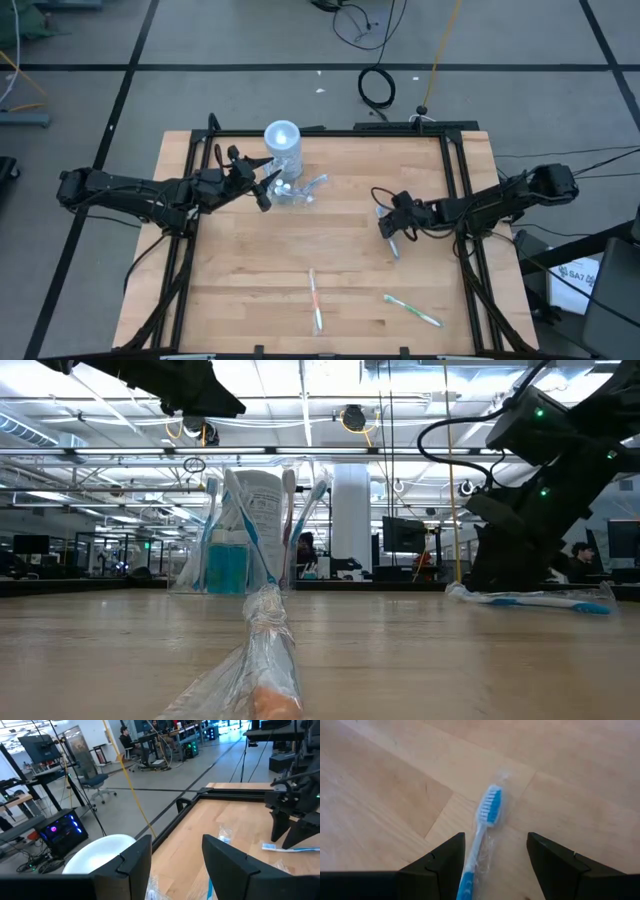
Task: Pick & Place toothbrushing station
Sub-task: Put the blue toothbrush into the transparent organizer
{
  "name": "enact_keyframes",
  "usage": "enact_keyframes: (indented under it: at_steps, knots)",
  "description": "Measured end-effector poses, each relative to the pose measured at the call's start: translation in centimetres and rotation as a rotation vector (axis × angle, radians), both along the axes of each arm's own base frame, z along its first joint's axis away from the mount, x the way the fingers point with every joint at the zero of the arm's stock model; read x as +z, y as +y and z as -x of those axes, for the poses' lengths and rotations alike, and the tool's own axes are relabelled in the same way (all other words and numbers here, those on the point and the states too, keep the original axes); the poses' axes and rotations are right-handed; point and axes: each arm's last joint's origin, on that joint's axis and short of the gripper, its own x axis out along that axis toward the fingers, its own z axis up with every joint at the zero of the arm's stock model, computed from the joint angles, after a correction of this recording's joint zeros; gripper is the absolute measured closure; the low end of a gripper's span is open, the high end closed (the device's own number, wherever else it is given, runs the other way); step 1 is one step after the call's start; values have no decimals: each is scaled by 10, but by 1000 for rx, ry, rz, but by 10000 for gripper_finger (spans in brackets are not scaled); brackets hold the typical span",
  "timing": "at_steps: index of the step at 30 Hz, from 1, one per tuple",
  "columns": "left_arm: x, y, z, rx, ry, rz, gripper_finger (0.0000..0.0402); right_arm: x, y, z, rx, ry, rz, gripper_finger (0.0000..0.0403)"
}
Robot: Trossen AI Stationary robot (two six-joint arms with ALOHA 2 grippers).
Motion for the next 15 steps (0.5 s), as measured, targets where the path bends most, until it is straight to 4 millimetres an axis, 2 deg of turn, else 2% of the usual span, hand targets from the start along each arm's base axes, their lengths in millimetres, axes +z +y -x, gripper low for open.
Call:
enact_keyframes:
  at_steps: [7,15]
  knots:
    - [1,0,0,0,-7,1,220,-7,-2,-2,27,0,29,206]
    - [1,0,0,0,-15,1,220,-11,-1,-12,95,-53,60,274]
